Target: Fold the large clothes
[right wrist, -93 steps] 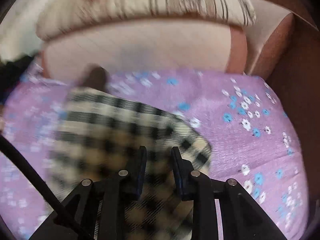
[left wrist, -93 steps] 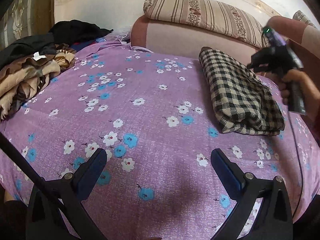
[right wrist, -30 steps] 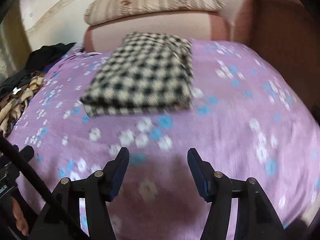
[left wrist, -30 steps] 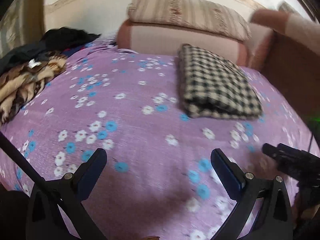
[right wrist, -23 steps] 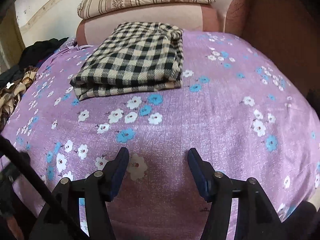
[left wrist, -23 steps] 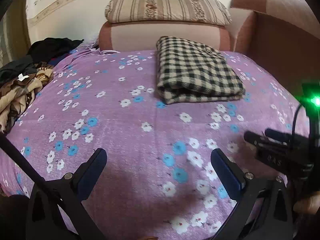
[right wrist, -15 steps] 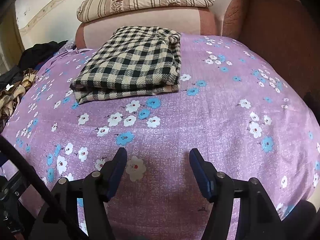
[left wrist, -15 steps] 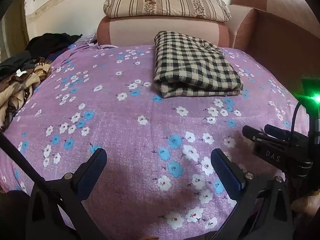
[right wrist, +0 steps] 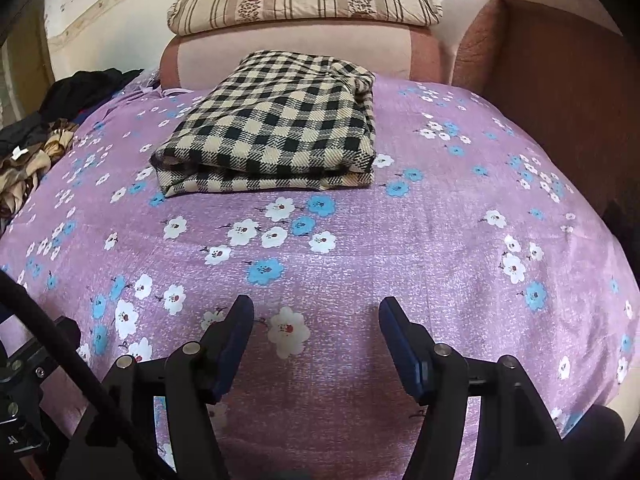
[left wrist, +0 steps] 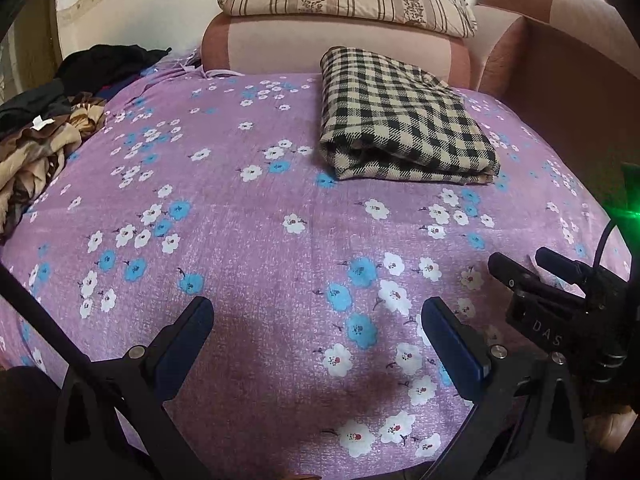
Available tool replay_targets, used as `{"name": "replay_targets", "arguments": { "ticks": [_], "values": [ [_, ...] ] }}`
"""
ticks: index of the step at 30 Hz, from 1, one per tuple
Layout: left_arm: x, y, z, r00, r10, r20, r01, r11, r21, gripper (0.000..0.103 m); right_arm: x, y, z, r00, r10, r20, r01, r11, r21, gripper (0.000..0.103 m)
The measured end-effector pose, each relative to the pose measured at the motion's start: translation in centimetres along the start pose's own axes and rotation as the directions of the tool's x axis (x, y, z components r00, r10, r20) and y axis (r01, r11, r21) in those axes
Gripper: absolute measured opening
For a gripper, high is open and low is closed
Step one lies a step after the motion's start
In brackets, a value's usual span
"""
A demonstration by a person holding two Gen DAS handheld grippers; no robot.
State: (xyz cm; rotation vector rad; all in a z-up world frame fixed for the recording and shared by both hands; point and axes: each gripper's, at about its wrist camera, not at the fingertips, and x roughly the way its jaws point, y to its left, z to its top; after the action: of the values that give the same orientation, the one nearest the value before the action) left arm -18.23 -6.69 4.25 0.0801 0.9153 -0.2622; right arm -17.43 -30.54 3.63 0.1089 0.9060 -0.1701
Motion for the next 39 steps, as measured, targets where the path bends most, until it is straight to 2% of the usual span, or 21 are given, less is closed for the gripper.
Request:
{"name": "replay_targets", "arguments": {
  "ticks": [39],
  "values": [
    [1.4, 0.5, -0.7, 0.998, -0.023, -0.061, 0.021, 0.999, -0.026, 0.103, -0.2, 1.4, -0.3, 0.999, -0.043, 0.019, 0.044, 0.998, -0.052, 0.073]
  ]
}}
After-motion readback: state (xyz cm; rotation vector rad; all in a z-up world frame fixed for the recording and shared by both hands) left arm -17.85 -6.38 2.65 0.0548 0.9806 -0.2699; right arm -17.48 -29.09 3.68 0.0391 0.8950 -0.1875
